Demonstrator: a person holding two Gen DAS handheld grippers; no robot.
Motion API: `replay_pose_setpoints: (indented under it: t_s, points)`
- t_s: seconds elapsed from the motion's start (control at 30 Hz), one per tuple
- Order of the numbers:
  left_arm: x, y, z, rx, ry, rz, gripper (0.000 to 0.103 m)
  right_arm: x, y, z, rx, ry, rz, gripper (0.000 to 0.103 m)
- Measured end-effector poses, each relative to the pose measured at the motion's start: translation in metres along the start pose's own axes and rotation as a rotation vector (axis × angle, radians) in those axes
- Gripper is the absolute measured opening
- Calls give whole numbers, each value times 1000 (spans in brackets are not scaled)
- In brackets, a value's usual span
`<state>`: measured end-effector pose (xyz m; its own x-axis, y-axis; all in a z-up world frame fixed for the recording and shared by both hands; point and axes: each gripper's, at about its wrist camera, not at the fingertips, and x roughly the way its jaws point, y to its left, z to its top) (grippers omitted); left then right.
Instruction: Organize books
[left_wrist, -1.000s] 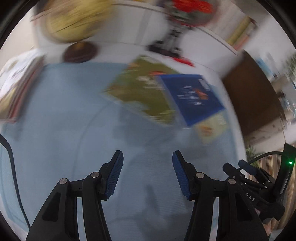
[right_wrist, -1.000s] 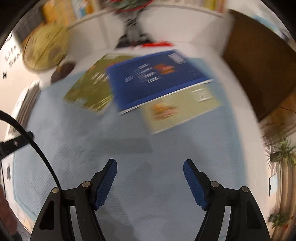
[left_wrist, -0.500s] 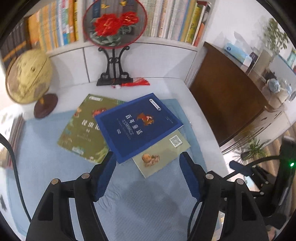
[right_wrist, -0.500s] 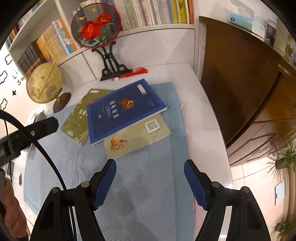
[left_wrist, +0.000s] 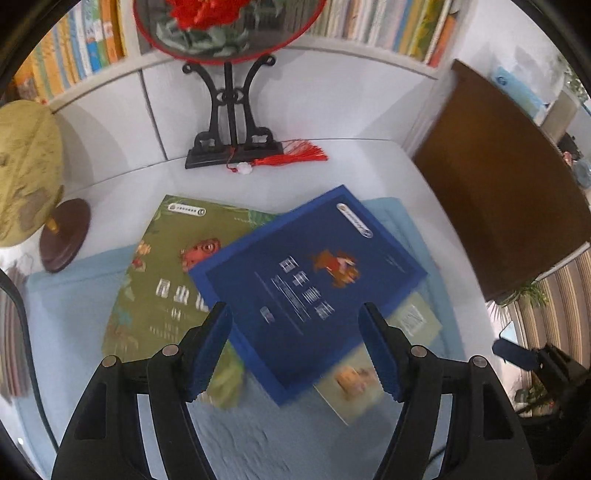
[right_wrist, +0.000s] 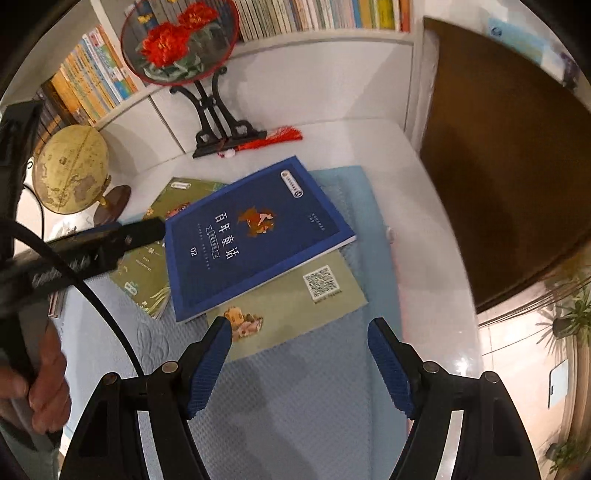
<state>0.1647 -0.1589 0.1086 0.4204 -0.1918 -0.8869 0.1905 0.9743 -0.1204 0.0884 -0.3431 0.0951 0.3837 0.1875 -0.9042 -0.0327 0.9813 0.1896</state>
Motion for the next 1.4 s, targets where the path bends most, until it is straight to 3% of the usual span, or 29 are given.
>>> replay_pose_setpoints:
  t_s: [0.23, 0.4, 0.57, 0.63, 0.83, 1.1, 1.27, 1.4]
  points:
    - [58, 28, 36, -36, 37, -40, 69, 46, -2, 11, 22, 60, 3, 74]
    - [87, 40, 58, -70, 34, -15, 69, 72, -5, 17, 14, 82, -55, 74]
    - [112, 38, 64, -78, 94, -32, 69, 94, -7, 19, 8, 126, -92, 73]
    - [120, 34, 60, -65, 138, -56, 69, 95, -4, 19, -20, 109, -110, 73]
    - [110, 22, 44, -9, 131, -17, 70, 101, 4, 27, -80, 102, -118, 73]
    - [79, 15, -17, -71, 156, -105, 70, 97, 22, 14, -167, 122, 23, 73]
    - [58, 18, -57, -143, 149, -146, 70, 76, -3, -2, -82, 88, -16, 73]
    - [50, 17, -60, -135, 137, -136, 68, 64, -55, -9, 86, 70, -46, 73]
